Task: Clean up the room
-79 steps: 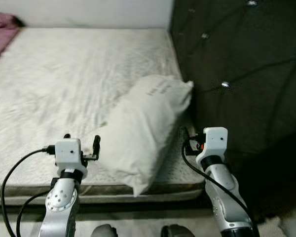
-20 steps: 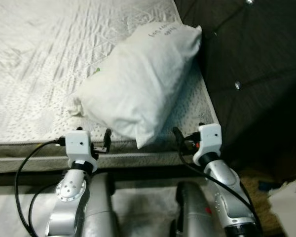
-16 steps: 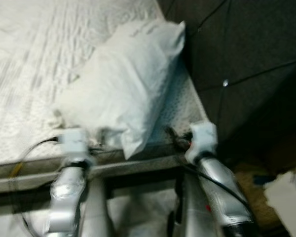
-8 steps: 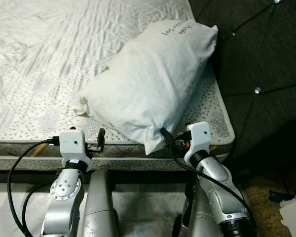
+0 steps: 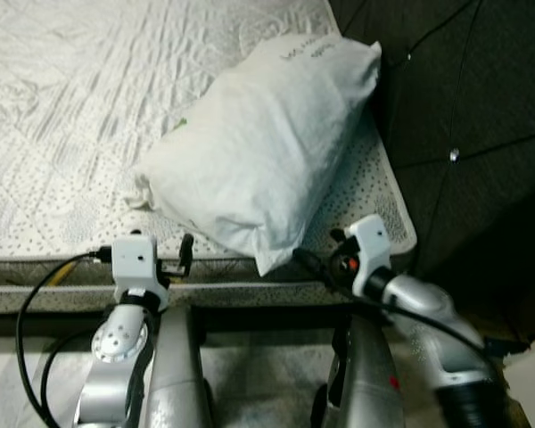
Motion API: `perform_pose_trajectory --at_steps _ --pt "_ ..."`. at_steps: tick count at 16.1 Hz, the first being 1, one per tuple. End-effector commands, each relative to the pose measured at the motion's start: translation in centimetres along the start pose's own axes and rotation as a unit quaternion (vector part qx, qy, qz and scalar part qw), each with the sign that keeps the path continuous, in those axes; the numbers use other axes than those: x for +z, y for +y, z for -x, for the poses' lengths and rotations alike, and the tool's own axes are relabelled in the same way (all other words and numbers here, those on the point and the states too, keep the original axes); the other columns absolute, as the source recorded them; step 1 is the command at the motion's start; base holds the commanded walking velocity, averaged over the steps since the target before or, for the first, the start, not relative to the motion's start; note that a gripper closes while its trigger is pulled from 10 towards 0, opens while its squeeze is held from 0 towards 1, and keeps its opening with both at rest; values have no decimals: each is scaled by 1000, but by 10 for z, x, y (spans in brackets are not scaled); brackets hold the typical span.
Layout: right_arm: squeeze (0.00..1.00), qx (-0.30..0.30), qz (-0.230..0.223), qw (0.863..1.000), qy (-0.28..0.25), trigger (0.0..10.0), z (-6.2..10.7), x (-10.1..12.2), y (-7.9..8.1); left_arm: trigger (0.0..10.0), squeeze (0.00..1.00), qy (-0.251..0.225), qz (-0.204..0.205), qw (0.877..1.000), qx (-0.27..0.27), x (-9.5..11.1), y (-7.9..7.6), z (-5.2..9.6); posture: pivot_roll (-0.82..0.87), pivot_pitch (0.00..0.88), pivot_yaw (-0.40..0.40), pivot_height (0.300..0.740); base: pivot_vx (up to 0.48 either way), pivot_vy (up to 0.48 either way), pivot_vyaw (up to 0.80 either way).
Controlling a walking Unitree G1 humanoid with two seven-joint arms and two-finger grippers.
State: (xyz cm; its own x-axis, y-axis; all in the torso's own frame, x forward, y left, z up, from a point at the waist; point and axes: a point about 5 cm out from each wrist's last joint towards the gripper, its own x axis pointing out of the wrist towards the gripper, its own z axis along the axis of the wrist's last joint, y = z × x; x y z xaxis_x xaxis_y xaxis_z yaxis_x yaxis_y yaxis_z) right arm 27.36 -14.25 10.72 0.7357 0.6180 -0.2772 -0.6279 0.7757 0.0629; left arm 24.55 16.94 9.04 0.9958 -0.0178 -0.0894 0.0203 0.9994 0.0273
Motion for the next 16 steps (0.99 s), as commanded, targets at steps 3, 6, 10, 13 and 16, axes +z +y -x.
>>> perform_pose_trajectory --at_steps 3,6,10,13,16 --pt "0 83 8 996 30 10000 5 1 21 10000 0 34 -48 998 34 -4 17 15 51 139 13 532 0 0 0" --pt "0 89 -11 996 31 10000 -8 2 38 10000 0 56 -54 994 77 -15 39 32 86 137 11 532 0 0 0" --pt "0 -22 -17 998 60 10000 -35 -8 32 10000 0 59 -63 992 89 -13 43 36 136 133 -10 532 0 0 0" --pt "0 -84 -45 994 59 10000 -47 -8 28 10000 0 60 -64 992 94 -13 44 40 159 138 -12 532 0 0 0" --pt "0 -127 -49 989 52 10000 -53 -6 24 10000 0 61 -66 991 96 -12 45 41 163 142 -8 532 0 0 0"
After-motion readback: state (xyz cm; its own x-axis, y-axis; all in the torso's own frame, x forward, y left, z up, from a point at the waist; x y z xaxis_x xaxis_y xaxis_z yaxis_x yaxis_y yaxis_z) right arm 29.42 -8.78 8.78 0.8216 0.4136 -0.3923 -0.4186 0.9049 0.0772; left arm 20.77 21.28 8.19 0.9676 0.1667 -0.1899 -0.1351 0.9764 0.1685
